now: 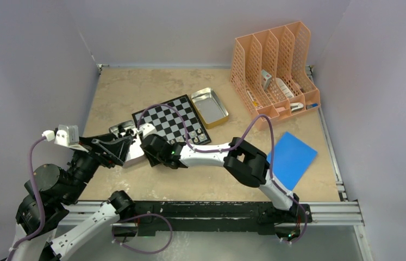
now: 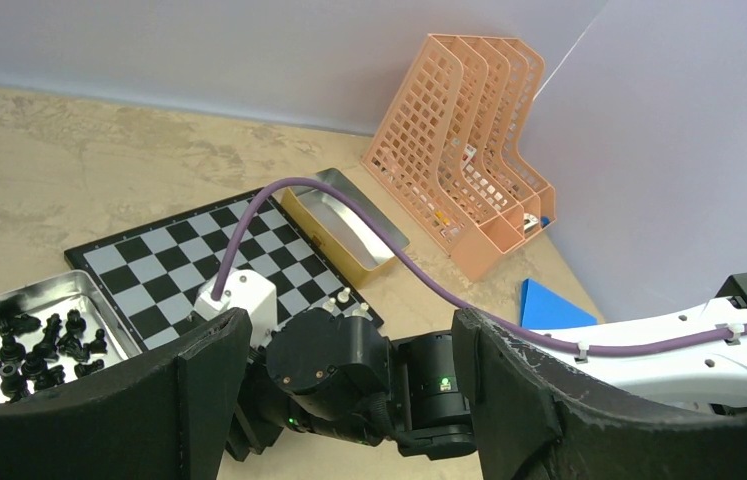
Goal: Set up the chess pieces on the board
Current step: Place the chess piece on the chessboard.
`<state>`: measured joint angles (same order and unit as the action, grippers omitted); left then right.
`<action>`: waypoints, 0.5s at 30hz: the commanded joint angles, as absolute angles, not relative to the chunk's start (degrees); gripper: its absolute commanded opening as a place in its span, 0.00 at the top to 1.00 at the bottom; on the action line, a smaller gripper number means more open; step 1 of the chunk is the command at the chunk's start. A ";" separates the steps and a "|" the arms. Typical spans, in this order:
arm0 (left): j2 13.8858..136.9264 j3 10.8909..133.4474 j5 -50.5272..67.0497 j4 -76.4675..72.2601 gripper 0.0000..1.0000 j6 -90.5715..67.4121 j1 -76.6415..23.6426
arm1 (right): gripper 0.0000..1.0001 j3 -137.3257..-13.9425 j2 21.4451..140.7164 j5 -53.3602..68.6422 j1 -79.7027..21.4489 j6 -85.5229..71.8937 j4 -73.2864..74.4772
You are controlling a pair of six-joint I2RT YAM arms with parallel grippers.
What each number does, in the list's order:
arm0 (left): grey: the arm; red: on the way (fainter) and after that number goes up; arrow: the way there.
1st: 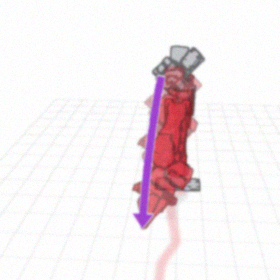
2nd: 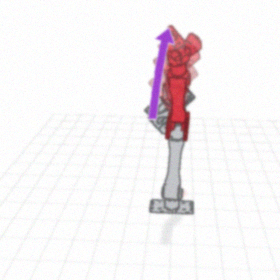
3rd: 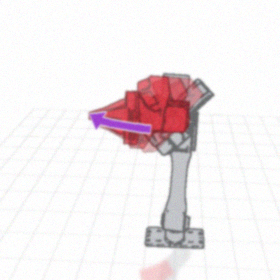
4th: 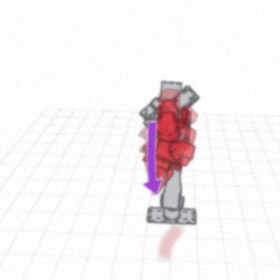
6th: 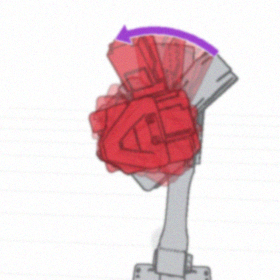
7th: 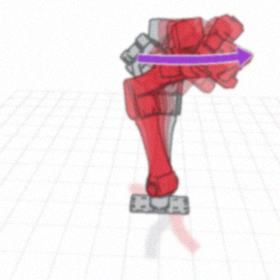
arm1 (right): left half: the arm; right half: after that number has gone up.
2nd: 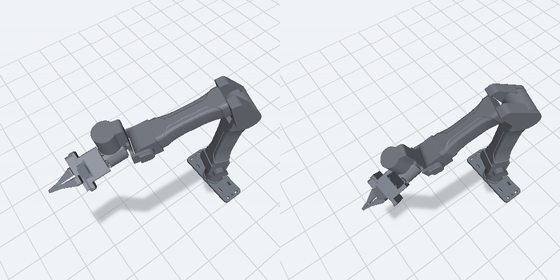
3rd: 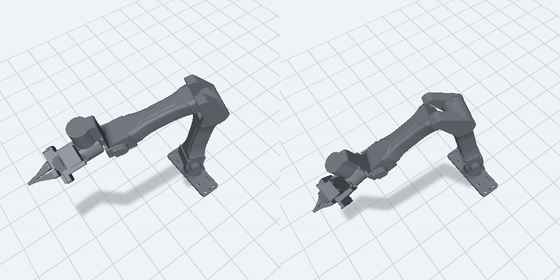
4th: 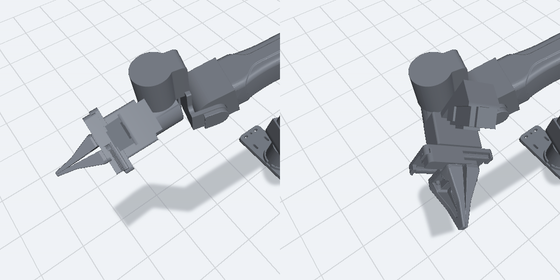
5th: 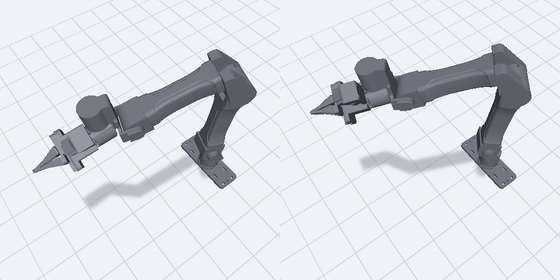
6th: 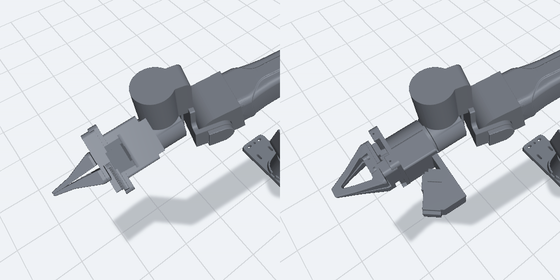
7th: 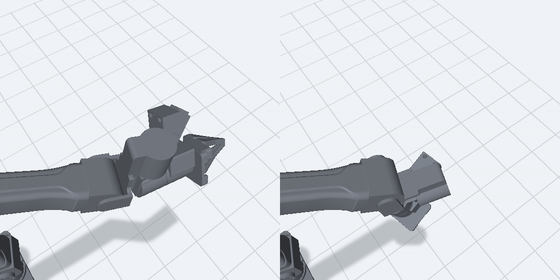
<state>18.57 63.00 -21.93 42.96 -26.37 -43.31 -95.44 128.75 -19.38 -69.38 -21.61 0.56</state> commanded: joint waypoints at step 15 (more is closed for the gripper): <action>21.37 61.14 -17.67 42.98 0.27 -29.19 -43.63 | 0.48 -89.17 109.19 -25.97 -69.47 -19.84 1.74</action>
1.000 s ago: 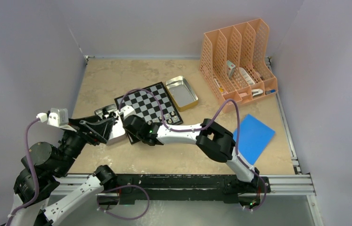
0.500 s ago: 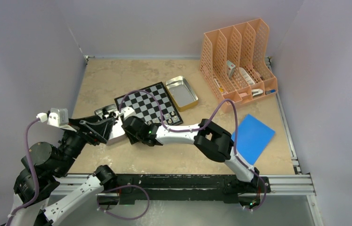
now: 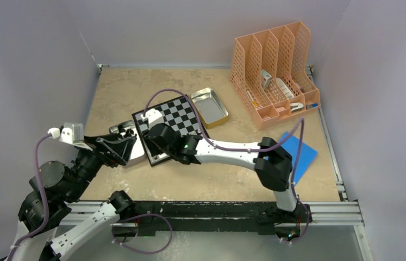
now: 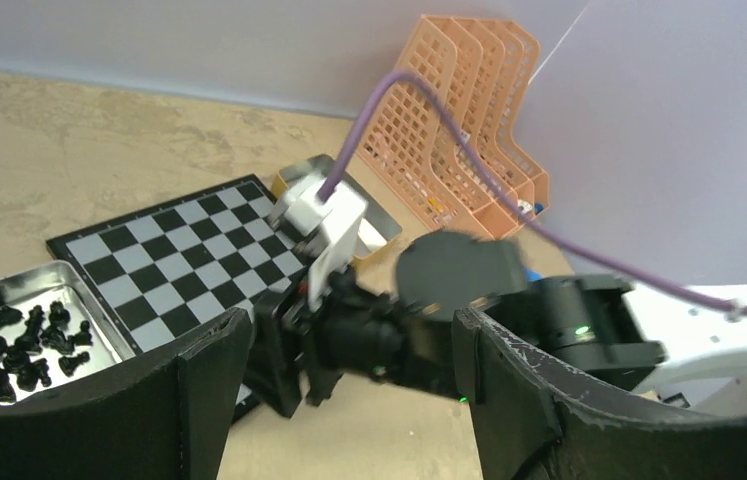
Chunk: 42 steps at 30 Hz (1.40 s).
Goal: Set up the chess pieces on the board
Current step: Pick up the chess piece from the storage box.
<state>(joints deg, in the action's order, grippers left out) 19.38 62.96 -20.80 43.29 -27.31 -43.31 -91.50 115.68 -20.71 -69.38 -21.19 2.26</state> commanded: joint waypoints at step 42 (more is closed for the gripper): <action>50.24 54.53 -22.63 49.56 0.38 -54.99 -43.59 | 0.65 -103.56 118.03 -16.96 -39.09 -20.06 11.74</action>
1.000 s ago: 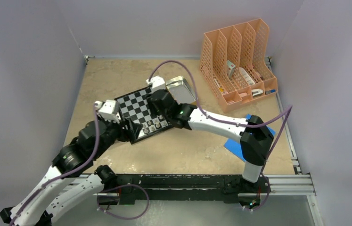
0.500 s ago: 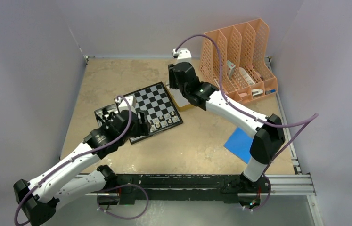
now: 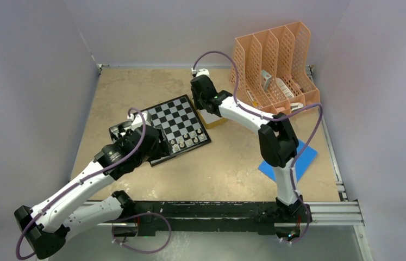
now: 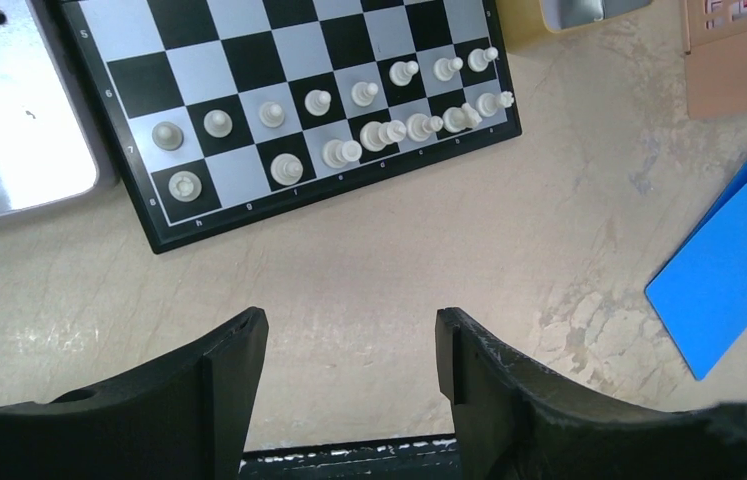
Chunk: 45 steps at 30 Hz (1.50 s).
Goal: Set up the chess pieces on the board
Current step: Pick up the chess piece from the storage box.
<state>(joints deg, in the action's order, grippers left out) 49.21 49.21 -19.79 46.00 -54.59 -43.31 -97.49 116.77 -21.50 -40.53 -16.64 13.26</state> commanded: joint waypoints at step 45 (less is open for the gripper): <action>55.98 60.41 -25.29 55.56 0.38 -53.37 -43.61 | 0.64 -104.86 124.70 -8.94 -31.73 -66.58 18.65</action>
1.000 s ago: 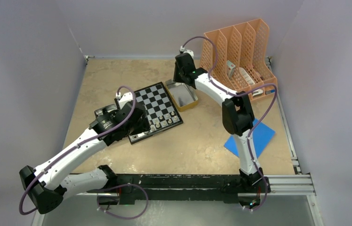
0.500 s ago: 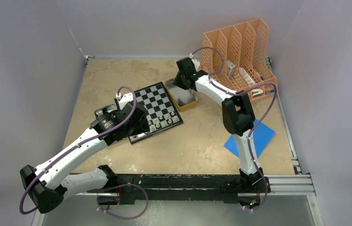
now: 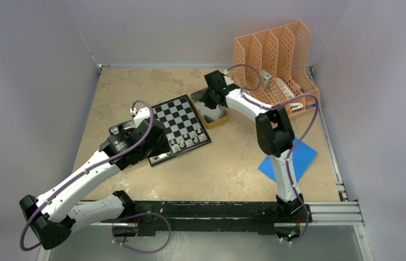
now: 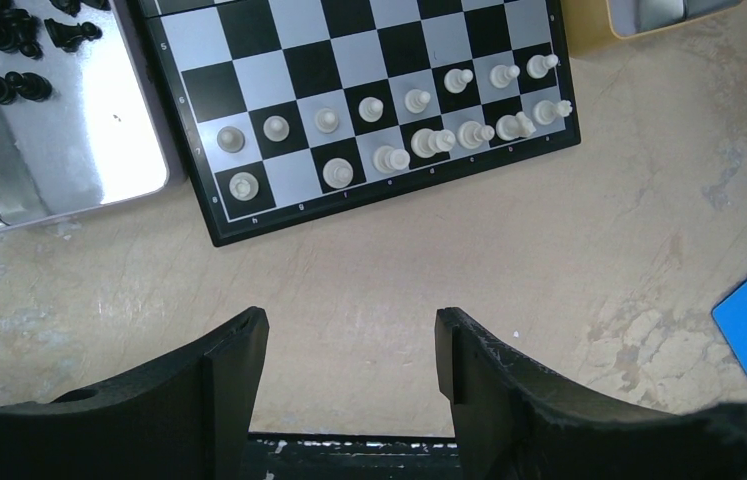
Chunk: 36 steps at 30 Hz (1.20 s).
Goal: Set up the chess pieces on the board
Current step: Pick up the chess piece from the storage box.
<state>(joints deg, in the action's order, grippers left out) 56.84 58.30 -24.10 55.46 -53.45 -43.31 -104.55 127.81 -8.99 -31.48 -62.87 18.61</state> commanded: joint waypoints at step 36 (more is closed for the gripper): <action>53.17 59.78 -27.15 57.13 0.37 -51.24 -43.59 | 0.68 -110.04 129.87 -13.83 -34.17 -75.47 26.57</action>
<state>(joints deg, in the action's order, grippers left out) 54.15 58.28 -25.58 56.95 -52.75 -43.31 -108.99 130.30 -10.90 -33.87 -73.14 24.60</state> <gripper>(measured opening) 0.628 0.321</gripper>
